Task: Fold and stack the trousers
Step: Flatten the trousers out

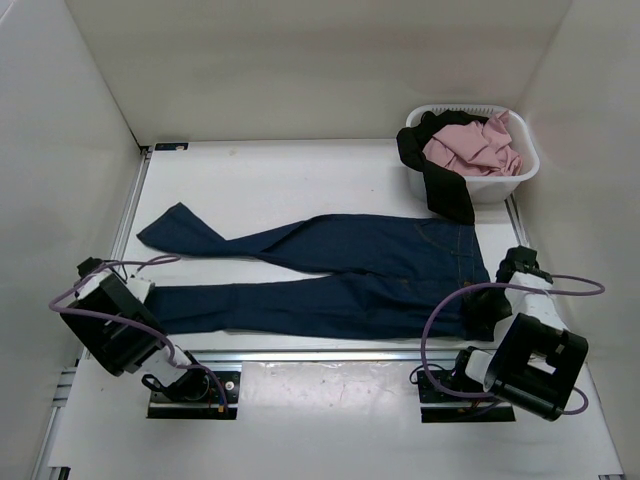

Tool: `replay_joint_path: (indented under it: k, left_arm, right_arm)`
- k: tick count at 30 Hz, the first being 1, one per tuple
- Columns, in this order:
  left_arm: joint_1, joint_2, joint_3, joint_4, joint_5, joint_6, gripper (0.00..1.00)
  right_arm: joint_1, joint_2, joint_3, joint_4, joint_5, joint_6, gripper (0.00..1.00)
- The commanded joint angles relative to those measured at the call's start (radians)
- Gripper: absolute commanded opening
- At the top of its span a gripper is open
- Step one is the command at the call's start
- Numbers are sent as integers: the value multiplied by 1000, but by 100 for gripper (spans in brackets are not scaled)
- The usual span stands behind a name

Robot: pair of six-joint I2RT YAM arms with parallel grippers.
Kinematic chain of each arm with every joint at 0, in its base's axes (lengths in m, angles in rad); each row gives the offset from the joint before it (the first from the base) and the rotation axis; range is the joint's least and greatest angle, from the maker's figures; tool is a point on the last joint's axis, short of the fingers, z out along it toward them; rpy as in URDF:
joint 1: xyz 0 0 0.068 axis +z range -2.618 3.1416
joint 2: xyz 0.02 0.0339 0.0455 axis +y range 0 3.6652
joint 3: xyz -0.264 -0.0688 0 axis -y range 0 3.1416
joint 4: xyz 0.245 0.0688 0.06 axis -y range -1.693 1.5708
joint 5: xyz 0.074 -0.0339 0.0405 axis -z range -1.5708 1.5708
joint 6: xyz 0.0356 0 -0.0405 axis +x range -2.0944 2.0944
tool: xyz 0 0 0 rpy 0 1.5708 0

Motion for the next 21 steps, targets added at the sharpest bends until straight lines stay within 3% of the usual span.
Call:
replay_joint_path:
  k: [1,3,8,14,21]
  left_arm:
    - [17,-31,-33,25,-13,39,14]
    - [17,-31,-33,25,-13,48,14]
    - [17,-53,-22,25,-13,48,14]
    - [17,-88,-13,16,-13,59,14]
    - [17,-108,-4,7,7,68,14]
  right_arm:
    - [-20,-26,-18,28,-43,5,45]
    - [-20,-26,-4,14,-31,-21,51]
    - [-20,-86,86,-44,40,-67,51]
    - [-20,-192,232,-139,-1,-188,50]
    - [145,-290,268,-199,54,-198,46]
